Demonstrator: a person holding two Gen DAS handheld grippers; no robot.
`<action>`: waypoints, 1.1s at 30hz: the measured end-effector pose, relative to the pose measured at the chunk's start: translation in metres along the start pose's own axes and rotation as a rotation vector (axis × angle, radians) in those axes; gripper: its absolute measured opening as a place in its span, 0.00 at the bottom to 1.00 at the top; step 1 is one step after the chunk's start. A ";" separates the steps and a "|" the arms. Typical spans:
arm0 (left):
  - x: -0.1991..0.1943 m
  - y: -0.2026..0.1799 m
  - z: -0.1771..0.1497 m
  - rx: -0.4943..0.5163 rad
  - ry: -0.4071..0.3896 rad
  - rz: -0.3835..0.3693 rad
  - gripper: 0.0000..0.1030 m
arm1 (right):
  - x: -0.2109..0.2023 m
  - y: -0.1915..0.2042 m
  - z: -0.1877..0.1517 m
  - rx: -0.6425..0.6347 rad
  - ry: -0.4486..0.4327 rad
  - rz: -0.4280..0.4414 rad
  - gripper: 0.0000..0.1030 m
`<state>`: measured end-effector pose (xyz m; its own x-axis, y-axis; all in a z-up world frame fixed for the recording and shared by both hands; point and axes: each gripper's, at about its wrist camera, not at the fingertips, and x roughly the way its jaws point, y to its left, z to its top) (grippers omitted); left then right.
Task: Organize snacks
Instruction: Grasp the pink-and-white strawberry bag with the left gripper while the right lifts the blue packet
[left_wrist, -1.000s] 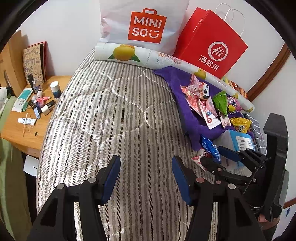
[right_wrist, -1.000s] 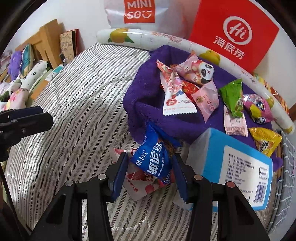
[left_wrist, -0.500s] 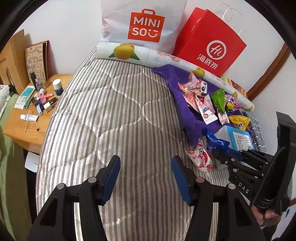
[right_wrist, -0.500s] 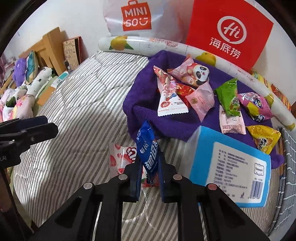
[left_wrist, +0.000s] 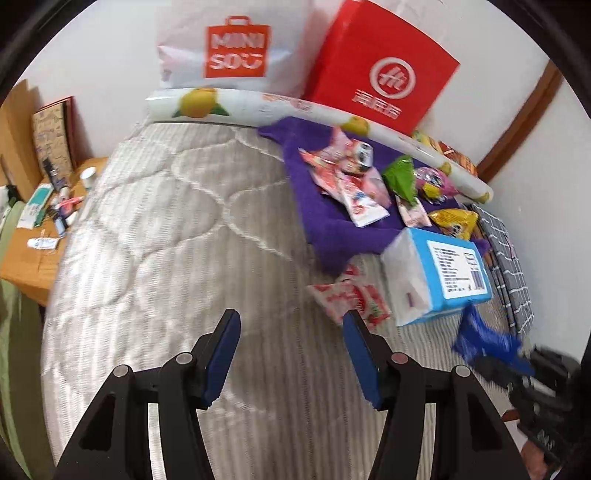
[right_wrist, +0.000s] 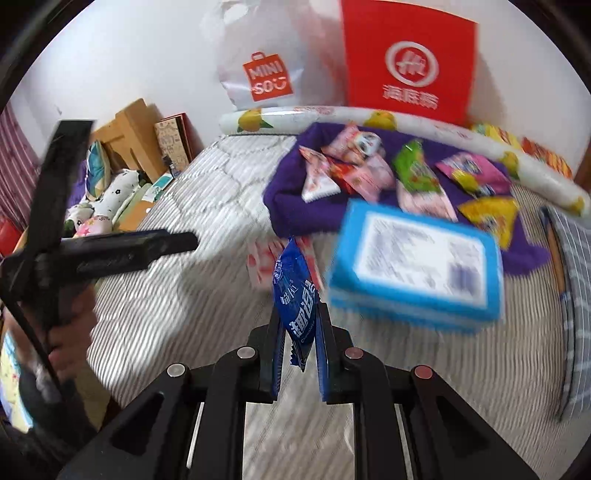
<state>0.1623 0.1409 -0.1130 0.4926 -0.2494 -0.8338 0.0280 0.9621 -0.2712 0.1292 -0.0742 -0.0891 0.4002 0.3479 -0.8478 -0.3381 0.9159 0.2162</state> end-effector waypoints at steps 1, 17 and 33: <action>0.004 -0.006 0.002 0.008 0.000 -0.003 0.54 | -0.005 -0.008 -0.010 0.018 0.005 0.004 0.14; 0.068 -0.048 0.022 0.120 0.076 -0.016 0.54 | 0.009 -0.104 -0.065 0.288 0.100 0.071 0.19; 0.056 -0.068 -0.015 0.168 0.125 0.005 0.54 | -0.007 -0.105 -0.070 0.100 0.016 -0.076 0.72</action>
<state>0.1749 0.0601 -0.1483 0.3818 -0.2459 -0.8909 0.1754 0.9657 -0.1914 0.1027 -0.1871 -0.1398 0.4075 0.2744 -0.8710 -0.2202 0.9552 0.1979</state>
